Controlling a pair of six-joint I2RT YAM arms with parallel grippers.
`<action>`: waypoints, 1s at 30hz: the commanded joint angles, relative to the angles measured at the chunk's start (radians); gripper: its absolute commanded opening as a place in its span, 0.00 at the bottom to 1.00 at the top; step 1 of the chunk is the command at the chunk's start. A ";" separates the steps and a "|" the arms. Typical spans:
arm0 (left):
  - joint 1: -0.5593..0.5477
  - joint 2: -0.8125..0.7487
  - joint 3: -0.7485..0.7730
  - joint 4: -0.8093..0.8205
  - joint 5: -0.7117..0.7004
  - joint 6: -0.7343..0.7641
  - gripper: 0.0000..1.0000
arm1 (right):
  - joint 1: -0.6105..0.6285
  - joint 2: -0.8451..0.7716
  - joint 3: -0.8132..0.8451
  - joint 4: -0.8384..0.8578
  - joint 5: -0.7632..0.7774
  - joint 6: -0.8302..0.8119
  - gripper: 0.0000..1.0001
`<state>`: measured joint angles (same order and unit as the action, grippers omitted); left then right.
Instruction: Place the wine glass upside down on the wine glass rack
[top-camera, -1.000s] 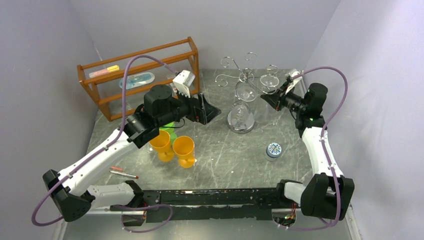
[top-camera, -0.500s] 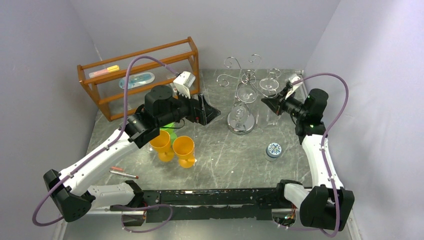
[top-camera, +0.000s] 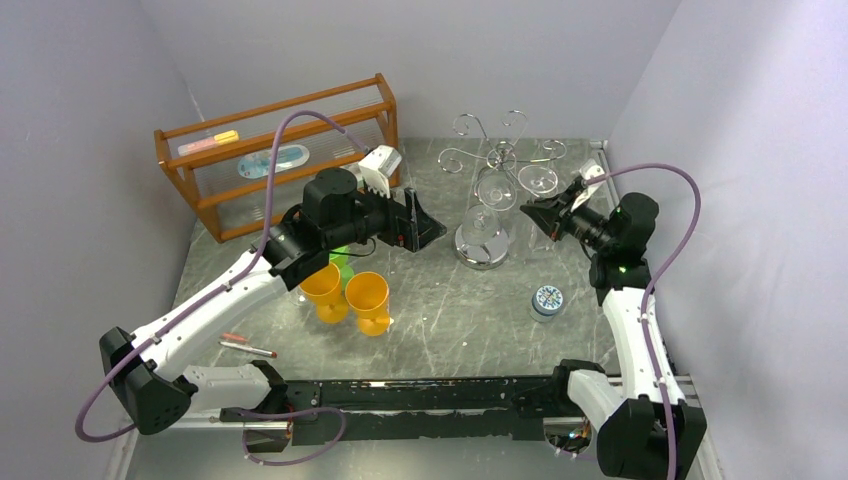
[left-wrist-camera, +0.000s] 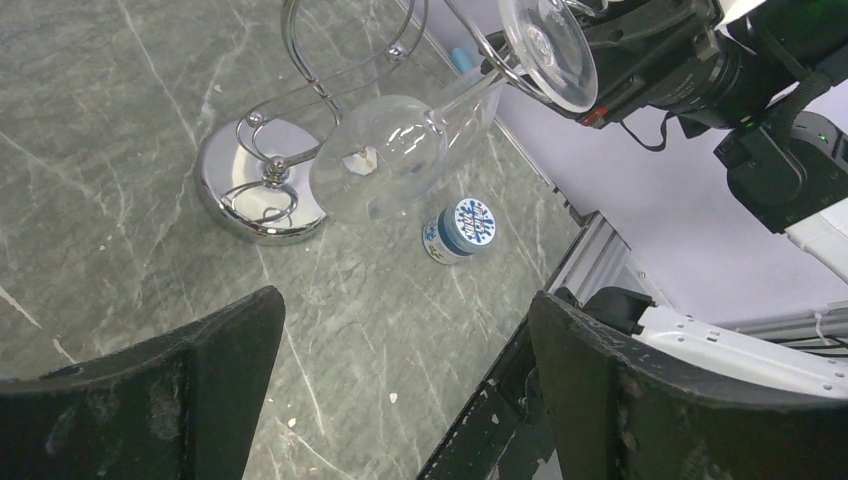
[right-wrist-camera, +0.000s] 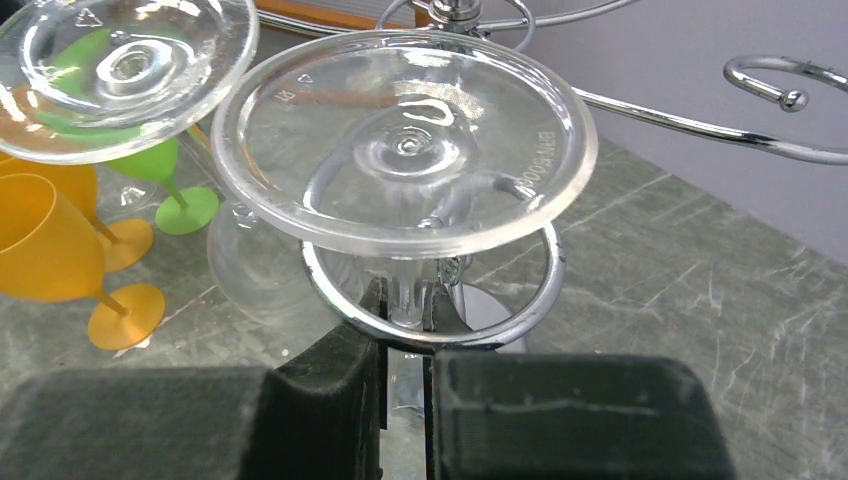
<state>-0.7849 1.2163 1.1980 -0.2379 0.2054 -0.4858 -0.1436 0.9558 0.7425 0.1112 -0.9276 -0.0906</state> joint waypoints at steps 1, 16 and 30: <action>0.011 -0.010 0.016 -0.004 0.029 -0.003 0.95 | 0.004 -0.040 -0.020 0.063 0.017 0.030 0.00; 0.018 -0.011 0.019 -0.022 0.028 0.002 0.95 | 0.004 -0.177 -0.097 0.104 0.197 0.075 0.00; 0.021 -0.043 0.008 -0.047 -0.012 0.008 0.95 | 0.005 -0.114 -0.111 0.112 0.259 0.140 0.04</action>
<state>-0.7738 1.1961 1.1980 -0.2550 0.2058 -0.4858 -0.1432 0.8433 0.6312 0.1974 -0.6739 0.0261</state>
